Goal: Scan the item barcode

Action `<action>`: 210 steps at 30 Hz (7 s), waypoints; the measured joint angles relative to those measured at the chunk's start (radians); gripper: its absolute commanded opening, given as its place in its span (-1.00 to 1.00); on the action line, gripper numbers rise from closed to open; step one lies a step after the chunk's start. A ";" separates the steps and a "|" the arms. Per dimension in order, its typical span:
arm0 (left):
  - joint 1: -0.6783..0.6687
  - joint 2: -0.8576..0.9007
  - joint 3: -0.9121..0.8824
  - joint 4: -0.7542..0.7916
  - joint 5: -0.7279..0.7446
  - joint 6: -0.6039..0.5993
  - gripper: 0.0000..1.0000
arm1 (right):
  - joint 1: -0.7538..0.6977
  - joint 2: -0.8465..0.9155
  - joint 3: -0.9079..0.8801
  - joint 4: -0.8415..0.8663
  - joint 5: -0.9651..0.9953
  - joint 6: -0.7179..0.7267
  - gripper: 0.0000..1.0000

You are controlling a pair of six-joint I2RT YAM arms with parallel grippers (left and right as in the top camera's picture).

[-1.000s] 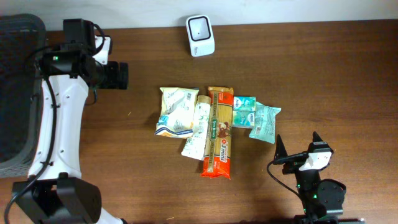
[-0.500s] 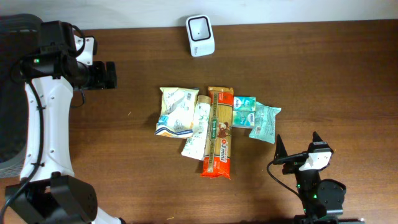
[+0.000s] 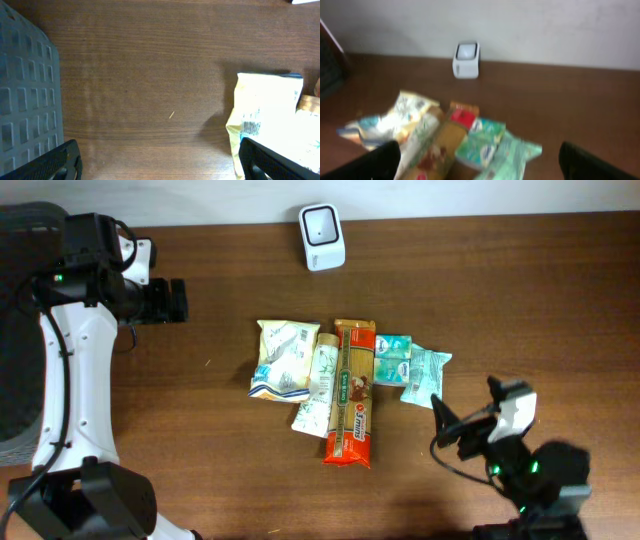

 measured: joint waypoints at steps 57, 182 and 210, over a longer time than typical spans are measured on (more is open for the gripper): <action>0.000 -0.004 0.001 -0.002 0.000 0.000 0.99 | 0.245 1.477 0.910 -0.884 -0.019 -0.011 0.00; -0.001 -0.004 0.000 -0.003 0.000 0.000 0.99 | 0.474 2.229 1.886 0.304 0.864 -0.843 -0.92; -0.001 -0.004 0.000 -0.003 0.001 0.000 0.99 | -0.150 1.556 1.611 -1.118 0.153 0.079 -0.92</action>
